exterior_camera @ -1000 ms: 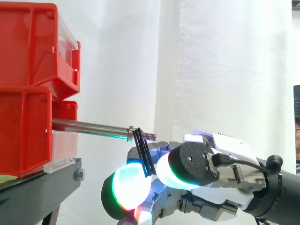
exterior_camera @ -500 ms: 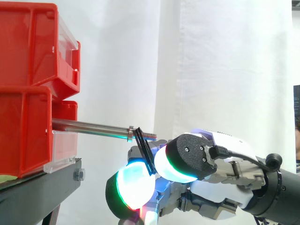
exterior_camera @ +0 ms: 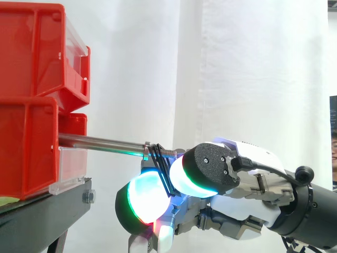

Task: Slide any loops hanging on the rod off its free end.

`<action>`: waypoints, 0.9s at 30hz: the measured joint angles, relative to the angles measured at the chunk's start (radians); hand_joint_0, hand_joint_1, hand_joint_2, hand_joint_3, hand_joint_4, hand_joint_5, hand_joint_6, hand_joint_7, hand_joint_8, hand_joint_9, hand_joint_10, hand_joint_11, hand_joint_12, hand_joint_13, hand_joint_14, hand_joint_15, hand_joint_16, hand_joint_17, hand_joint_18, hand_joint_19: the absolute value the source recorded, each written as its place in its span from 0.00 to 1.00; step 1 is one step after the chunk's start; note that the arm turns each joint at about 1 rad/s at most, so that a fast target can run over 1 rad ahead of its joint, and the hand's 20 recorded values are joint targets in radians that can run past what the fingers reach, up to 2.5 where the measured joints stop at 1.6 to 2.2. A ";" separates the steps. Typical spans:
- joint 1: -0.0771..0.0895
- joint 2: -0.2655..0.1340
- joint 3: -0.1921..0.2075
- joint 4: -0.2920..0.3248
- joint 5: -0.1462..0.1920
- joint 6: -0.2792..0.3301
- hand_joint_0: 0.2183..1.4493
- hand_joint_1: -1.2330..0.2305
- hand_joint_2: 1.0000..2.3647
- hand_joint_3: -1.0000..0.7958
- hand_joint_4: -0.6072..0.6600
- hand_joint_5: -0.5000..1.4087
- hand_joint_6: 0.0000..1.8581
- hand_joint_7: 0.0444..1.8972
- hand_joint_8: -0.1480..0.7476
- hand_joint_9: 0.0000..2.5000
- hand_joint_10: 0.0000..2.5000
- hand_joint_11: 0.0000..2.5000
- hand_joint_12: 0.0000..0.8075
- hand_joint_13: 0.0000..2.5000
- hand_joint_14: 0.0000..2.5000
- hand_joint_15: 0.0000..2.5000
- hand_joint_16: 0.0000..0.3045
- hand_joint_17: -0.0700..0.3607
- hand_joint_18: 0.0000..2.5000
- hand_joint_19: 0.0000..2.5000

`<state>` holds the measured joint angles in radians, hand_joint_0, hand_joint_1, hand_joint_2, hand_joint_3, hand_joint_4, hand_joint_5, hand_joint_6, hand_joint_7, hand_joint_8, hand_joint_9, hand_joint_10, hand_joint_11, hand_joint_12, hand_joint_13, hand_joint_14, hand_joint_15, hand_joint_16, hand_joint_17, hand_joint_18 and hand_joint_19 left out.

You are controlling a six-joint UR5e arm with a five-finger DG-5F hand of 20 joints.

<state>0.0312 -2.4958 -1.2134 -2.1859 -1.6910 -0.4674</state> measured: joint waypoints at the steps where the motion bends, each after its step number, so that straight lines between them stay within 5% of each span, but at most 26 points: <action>1: 0.000 0.000 0.000 0.000 0.000 0.000 0.29 0.42 0.01 0.39 0.63 0.19 0.46 0.59 0.54 0.40 0.00 0.17 0.47 0.36 0.00 0.13 0.15 0.41 0.31 0.18; 27: -0.004 0.000 0.008 -0.005 -0.006 0.003 0.31 0.35 0.02 0.48 0.59 0.19 0.49 0.62 0.54 0.39 0.01 0.19 0.46 0.36 0.00 0.13 0.15 0.41 0.32 0.18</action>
<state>0.0268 -2.4953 -1.2058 -2.1904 -1.6965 -0.4640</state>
